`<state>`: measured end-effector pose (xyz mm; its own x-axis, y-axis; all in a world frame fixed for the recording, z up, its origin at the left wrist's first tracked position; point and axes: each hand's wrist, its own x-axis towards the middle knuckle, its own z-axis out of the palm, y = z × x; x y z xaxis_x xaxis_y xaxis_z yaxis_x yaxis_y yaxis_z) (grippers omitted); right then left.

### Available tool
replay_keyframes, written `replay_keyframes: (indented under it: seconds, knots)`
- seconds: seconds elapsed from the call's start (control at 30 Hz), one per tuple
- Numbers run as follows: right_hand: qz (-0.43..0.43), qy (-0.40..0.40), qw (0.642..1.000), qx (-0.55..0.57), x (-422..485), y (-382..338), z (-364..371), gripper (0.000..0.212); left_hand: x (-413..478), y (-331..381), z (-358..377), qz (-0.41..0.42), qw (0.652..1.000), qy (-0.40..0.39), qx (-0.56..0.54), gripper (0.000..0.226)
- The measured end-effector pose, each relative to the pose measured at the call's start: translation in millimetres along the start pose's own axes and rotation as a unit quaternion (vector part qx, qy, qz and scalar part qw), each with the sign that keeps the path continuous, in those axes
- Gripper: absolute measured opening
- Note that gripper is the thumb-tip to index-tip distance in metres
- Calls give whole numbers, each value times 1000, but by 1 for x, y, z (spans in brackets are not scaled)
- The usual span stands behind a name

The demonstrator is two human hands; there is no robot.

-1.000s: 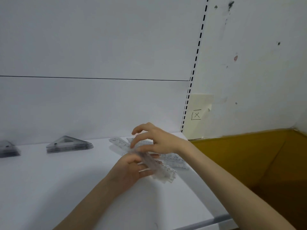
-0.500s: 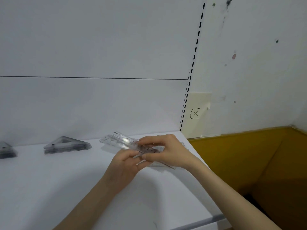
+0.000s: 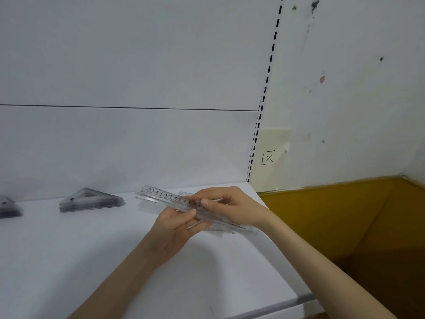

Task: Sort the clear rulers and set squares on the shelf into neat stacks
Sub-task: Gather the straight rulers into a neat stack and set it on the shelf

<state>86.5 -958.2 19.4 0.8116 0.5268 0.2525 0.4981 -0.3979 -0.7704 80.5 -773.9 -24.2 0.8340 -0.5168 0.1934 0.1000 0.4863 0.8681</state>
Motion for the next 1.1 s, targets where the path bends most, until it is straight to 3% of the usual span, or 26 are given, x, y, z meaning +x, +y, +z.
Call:
replay_keyframes:
  seconds: [0.1,0.23,0.33,0.43,0.53,0.77,0.93,1.1]
  knots:
    - [35,52,998,-31,1,3,-5,30,0,-1,-1,15,1000,8,-7,47]
    - [77,134,981,-121,-6,19,-34,25,2,-1,-3,17,993,114,5,55]
    - [140,60,956,-249,-20,38,-46,23,2,-2,-3,17,987,159,18,39]
    - [187,-16,925,-330,-28,45,-37,49,2,-1,2,28,984,174,24,31]
    - [172,-17,913,-369,-28,47,-30,57,2,1,2,44,981,187,24,32]
    - [172,11,938,-301,-26,51,-29,49,-2,4,-6,41,978,200,31,25]
    - [158,72,966,-192,-29,51,-31,11,-2,4,-9,35,979,198,14,24]
    - [180,115,974,-82,-32,49,-42,13,-1,4,-4,20,980,196,31,30]
